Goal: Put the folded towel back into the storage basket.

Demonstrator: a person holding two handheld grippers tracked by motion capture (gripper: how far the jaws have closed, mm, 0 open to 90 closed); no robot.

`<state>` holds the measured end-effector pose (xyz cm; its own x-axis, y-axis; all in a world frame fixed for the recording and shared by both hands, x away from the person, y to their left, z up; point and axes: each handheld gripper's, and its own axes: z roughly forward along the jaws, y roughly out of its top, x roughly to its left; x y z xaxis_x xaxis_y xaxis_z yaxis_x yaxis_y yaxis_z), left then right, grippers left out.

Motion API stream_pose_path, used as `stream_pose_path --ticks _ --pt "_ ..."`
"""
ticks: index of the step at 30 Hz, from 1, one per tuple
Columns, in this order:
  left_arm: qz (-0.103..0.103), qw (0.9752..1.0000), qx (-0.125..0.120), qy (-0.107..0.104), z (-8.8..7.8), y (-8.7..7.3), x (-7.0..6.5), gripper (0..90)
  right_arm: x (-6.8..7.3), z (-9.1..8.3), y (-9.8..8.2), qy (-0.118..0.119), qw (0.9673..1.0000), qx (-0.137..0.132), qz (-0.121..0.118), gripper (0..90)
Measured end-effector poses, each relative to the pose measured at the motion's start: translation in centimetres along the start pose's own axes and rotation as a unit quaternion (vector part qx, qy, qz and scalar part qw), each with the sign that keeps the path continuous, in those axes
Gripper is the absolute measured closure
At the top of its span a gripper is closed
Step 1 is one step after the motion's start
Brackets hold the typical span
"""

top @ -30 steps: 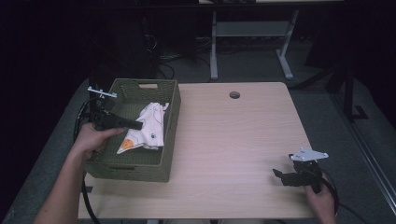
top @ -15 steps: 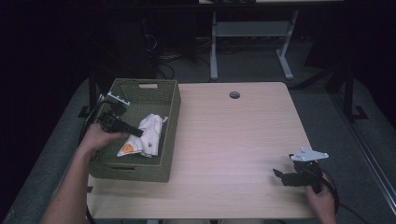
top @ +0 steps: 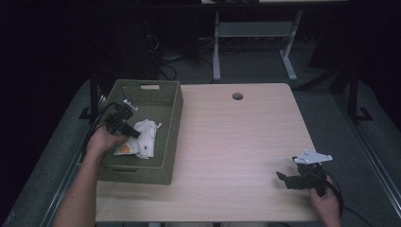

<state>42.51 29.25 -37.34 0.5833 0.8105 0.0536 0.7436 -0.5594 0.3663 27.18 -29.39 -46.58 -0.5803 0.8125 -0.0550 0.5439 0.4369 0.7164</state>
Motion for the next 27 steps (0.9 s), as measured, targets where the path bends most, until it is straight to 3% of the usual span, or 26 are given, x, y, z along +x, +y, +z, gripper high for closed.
stream_pose_path --ticks 3,5,6,12,14,22,24,27 --pt "-0.010 0.9998 -0.015 -0.003 -0.6 -0.1 0.2 56.0 0.1 0.0 0.0 0.002 1.0000 -0.001 -0.001 13.9" --pt "-0.007 0.9999 -0.012 -0.002 -0.9 -0.1 0.2 57.3 0.1 0.0 0.0 0.001 1.0000 0.001 -0.004 13.9" --pt "-0.006 0.9998 -0.010 -0.018 -1.0 -0.2 0.1 63.4 0.2 0.0 0.1 0.001 1.0000 0.001 -0.003 13.9" --pt "0.008 0.9993 0.024 -0.026 0.0 -0.2 -0.5 79.8 0.3 0.1 0.2 0.002 1.0000 0.002 -0.008 13.9" --pt "0.012 0.9984 0.050 -0.026 0.7 -0.2 -0.6 81.0 0.4 0.0 0.2 0.002 1.0000 0.000 -0.009 13.9" --pt "0.008 0.9959 0.089 -0.016 2.0 -0.4 -0.4 80.8 0.3 0.1 0.2 0.002 1.0000 0.002 -0.008 13.9" --pt "0.008 0.9956 0.092 -0.013 2.1 -0.4 -0.3 80.4 0.3 0.0 0.2 0.003 1.0000 0.000 -0.008 13.9" --pt "0.004 0.9970 0.076 -0.015 1.5 -0.4 -0.2 80.1 0.3 -0.1 0.1 0.003 1.0000 -0.001 -0.006 13.9"
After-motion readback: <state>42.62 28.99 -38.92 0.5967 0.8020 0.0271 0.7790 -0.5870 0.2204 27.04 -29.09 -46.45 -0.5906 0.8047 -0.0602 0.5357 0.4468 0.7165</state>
